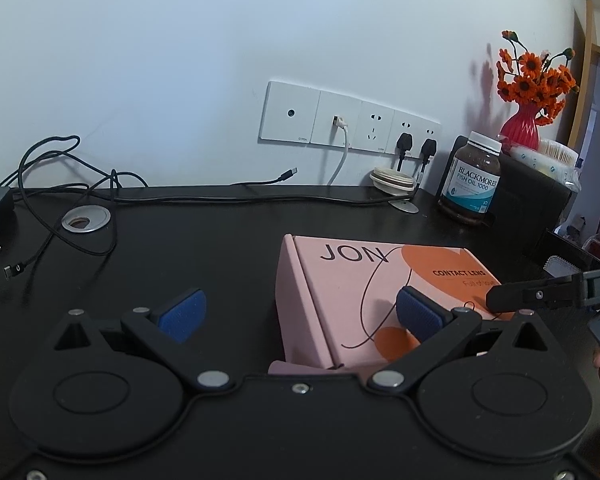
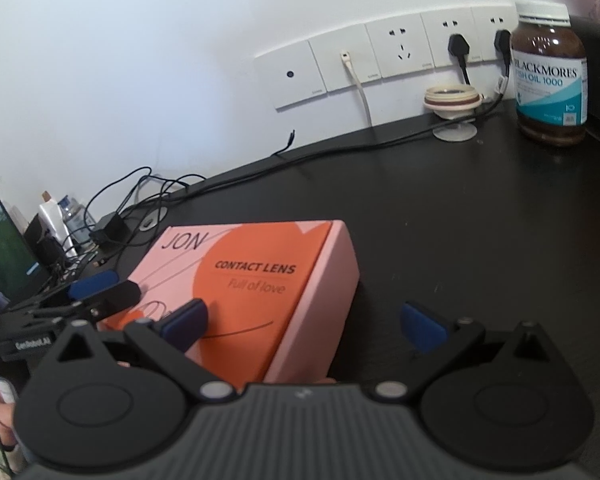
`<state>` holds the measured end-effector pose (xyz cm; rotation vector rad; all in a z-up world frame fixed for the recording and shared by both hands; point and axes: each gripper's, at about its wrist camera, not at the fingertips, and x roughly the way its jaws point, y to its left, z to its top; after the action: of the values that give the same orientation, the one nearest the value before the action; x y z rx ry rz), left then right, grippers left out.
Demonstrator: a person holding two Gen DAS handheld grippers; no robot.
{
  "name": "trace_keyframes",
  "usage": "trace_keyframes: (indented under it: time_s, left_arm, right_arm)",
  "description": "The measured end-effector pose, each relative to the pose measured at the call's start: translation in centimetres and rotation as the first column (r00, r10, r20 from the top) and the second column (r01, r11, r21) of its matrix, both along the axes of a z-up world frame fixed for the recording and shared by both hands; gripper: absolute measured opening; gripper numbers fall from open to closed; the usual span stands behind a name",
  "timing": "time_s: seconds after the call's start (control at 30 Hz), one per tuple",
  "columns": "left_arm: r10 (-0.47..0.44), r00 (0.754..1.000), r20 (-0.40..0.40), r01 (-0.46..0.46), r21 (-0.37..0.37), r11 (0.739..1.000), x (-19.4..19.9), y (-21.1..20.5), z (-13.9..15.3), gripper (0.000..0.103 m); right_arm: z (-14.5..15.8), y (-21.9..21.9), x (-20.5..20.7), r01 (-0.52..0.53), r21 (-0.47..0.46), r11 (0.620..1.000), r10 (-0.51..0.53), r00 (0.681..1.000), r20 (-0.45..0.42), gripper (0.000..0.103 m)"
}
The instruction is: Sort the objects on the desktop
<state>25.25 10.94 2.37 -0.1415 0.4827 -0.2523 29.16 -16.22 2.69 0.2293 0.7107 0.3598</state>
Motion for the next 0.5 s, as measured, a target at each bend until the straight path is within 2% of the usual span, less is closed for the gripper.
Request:
trace_keyframes:
  time_s: [0.17, 0.5]
  left_arm:
    - [-0.001, 1.000, -0.003, 0.001, 0.006, 1.000, 0.04, -0.04, -0.20, 0.103]
    - [-0.010, 1.000, -0.004, 0.010, -0.005, 1.000, 0.11, 0.14, -0.36, 0.103]
  right_arm:
    - [-0.40, -0.22, 0.00, 0.005, 0.019, 1.000, -0.005, 1.000, -0.008, 0.102]
    - [-0.66, -0.30, -0.36, -0.002, 0.017, 1.000, 0.001, 0.999, 0.038, 0.102]
